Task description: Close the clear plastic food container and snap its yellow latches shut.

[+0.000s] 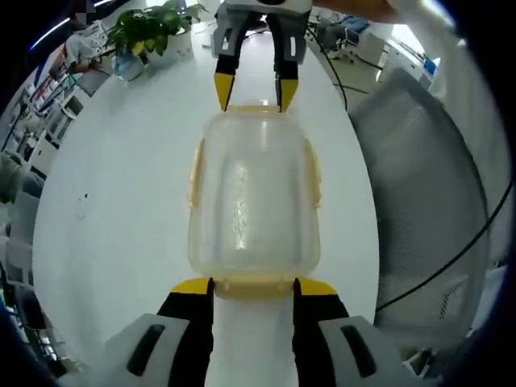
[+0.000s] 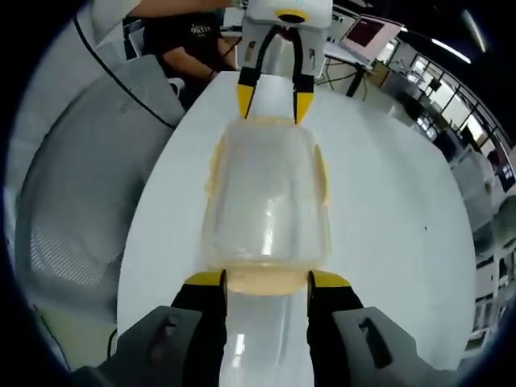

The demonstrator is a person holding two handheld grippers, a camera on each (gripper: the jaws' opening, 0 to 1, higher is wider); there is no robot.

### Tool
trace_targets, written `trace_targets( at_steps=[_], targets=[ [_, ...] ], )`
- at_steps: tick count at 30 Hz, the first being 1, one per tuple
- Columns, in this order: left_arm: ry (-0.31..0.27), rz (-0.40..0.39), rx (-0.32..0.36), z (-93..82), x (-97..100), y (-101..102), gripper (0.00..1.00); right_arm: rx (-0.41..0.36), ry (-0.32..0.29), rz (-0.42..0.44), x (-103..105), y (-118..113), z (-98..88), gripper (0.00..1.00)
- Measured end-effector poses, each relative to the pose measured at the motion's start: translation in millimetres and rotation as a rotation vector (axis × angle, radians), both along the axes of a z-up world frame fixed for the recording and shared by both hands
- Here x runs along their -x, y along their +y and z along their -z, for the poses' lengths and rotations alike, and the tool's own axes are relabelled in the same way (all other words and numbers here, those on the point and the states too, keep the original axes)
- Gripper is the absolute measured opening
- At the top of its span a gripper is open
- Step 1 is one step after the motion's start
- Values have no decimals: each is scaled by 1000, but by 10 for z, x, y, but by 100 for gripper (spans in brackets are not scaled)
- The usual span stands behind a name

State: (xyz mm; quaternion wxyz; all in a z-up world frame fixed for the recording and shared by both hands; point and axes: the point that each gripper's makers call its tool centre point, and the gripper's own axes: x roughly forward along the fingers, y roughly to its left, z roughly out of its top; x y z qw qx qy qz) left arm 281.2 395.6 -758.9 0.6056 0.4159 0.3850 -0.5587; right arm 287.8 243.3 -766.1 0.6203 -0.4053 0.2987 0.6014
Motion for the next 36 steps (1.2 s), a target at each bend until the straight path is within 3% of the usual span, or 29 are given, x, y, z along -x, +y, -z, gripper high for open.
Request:
trace_targets(
  at_steps=[11,36],
  targets=[
    [14,22,21,24,-28,-476,33,7,15,23,48,-476,42,35],
    [30,76,4,99,-79,-1172,33,35,37,72,123,-1227,112,35]
  ],
)
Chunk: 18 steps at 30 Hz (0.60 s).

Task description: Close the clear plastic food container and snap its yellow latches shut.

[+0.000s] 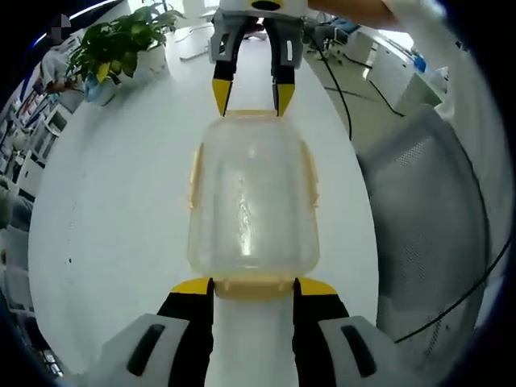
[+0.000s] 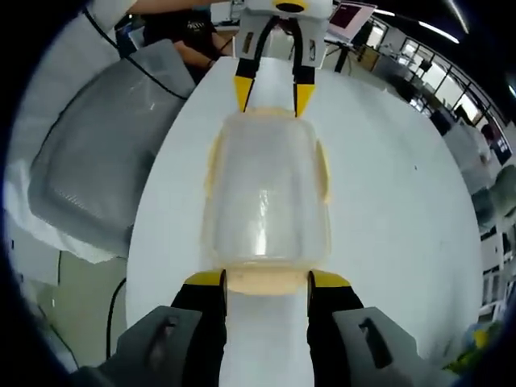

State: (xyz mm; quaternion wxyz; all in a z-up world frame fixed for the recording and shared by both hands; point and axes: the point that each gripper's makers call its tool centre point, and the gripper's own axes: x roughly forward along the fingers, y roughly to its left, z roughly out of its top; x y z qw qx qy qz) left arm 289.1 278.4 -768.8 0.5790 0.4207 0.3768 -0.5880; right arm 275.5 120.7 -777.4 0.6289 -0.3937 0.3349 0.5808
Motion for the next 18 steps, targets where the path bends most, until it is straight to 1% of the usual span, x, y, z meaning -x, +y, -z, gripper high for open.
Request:
trace_targets(
  at_steps=[8,12,18],
  targets=[
    [5,10,-7,23,25,-81,33,4,11,5,23,-67,23,35],
    [-2,15,-11,20,28,-134,33,15,14,6,20,-109,43,35],
    [2,19,-12,27,28,-155,33,11,17,11,20,-138,44,35]
  ],
)
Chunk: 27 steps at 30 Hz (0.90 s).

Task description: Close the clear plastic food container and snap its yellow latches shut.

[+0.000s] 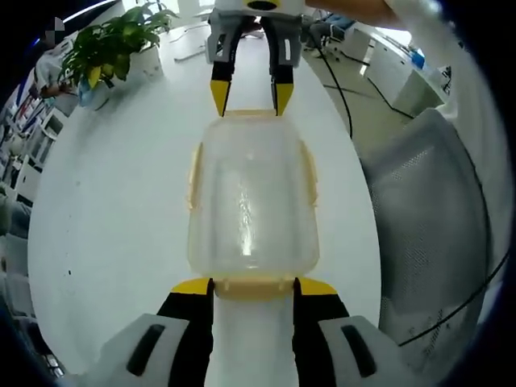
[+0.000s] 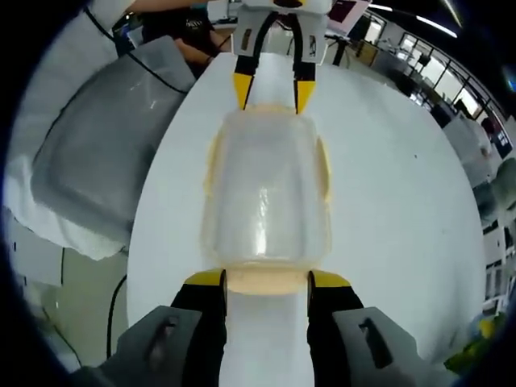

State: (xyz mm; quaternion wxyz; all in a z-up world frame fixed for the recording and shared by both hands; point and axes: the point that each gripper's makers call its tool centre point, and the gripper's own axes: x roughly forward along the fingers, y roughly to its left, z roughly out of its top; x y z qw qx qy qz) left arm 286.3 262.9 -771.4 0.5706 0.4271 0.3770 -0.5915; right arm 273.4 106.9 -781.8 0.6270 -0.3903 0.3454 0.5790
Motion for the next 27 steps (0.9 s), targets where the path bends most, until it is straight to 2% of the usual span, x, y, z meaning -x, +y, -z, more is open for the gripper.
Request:
trace_targets(
  at_steps=[14,27],
  targets=[
    [16,-1,-26,61,41,22,33,16,-5,-16,-7,15,24,35],
    [-2,48,-41,73,50,38,34,24,2,-9,-7,10,42,36]
  ],
)
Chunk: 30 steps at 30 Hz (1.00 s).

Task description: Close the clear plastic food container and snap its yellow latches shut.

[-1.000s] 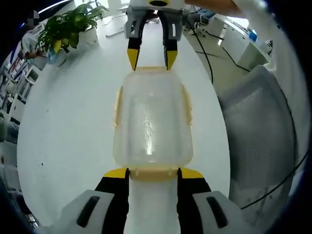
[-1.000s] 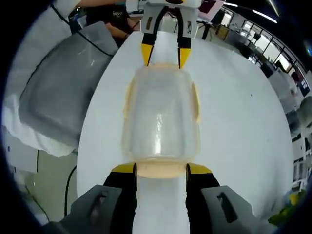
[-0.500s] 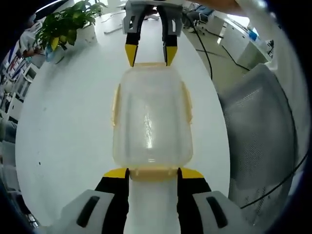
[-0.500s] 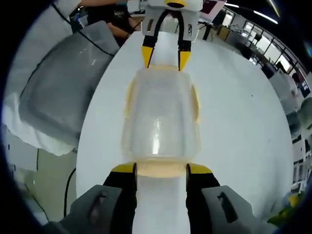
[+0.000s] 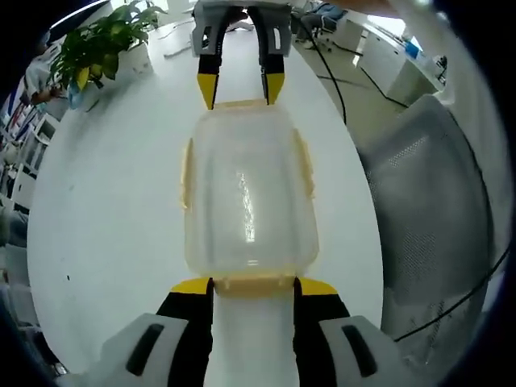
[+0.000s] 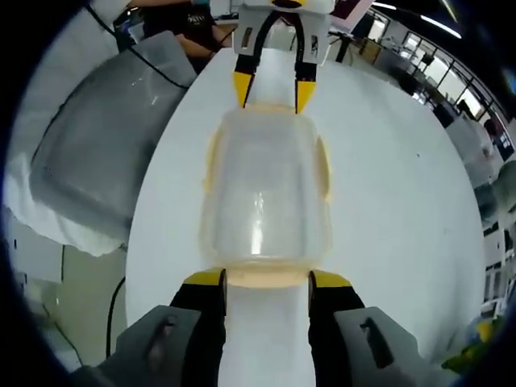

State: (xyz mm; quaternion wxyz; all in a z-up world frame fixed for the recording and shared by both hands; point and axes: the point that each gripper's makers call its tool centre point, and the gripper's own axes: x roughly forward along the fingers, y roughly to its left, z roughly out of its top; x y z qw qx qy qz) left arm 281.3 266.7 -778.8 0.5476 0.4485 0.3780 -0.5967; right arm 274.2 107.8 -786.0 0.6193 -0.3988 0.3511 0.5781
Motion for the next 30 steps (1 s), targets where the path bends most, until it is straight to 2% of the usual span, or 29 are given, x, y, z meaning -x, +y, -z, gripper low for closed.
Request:
trace_targets(
  at_steps=[2,3,6,9,11,14,17,18,19,20,21,23,24,25,27,28,29,30],
  targets=[
    [-5,13,-7,10,6,11,34,-1,4,5,0,-6,12,36],
    [-17,45,-13,11,8,22,34,-2,3,3,1,-8,17,36],
    [-3,29,-41,44,10,90,37,11,5,11,6,-36,33,36],
    [-13,11,-68,86,-22,179,49,42,5,13,16,-117,82,33],
    [-21,6,-80,98,-38,240,55,65,2,22,14,-182,120,34],
    [15,-22,-88,90,-2,325,58,82,28,61,38,-247,147,41],
    [37,-50,-100,53,2,438,59,93,31,110,21,-324,141,41],
    [34,-66,-108,39,-15,472,61,94,37,149,6,-358,130,42],
    [6,-115,-117,14,-88,519,65,98,52,183,5,-386,129,43],
    [-17,-137,-115,3,-138,528,69,100,128,227,76,-420,138,46],
    [-75,-214,-118,-33,-280,572,71,108,159,268,95,-451,148,50],
    [-113,-330,-150,-97,-402,690,72,128,140,316,34,-530,155,53],
    [-103,-361,-143,-112,-404,701,71,141,125,329,9,-575,145,51],
    [-59,-415,-136,-130,-352,709,71,141,119,335,-4,-588,133,47],
    [23,-458,-105,-141,-230,659,72,126,111,376,-43,-599,85,43],
    [79,-483,-90,-156,-139,625,71,113,126,414,-41,-591,64,43],
    [111,-503,-62,-169,-95,571,71,105,158,459,-24,-587,32,44],
    [161,-539,-14,-194,-39,477,70,96,168,485,-31,-579,5,44]
  ],
)
